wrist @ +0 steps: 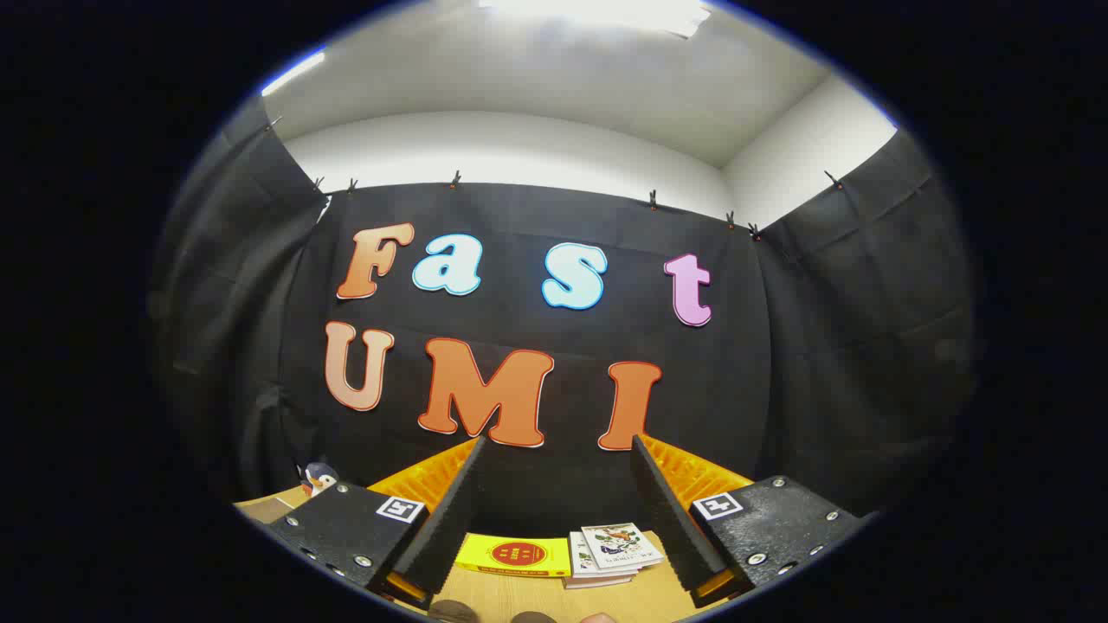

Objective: Open the storage box then place both shoes into the box .Put the left shoe in first, then the right shoe, with the right side of both shoes facing outward in a uniform manner.

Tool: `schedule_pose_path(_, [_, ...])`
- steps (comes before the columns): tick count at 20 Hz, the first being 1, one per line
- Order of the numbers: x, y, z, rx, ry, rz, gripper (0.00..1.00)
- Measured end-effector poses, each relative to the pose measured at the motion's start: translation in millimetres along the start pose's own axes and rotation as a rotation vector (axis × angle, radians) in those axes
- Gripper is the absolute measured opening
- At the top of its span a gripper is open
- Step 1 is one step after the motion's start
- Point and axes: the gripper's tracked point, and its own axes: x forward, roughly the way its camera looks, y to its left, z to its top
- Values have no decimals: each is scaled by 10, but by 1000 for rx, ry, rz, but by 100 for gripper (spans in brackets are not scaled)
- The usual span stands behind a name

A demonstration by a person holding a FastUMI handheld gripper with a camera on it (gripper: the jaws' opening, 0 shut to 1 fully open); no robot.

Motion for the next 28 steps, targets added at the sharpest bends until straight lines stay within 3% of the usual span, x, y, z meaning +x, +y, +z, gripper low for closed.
schedule_pose_path(17, [-191,-98,3,5,60,0,97])
schedule_pose_path(20, [-180,-142,-104,-52,88,-16,97])
schedule_pose_path(28, [-133,93,-347,-73,143,52,97])
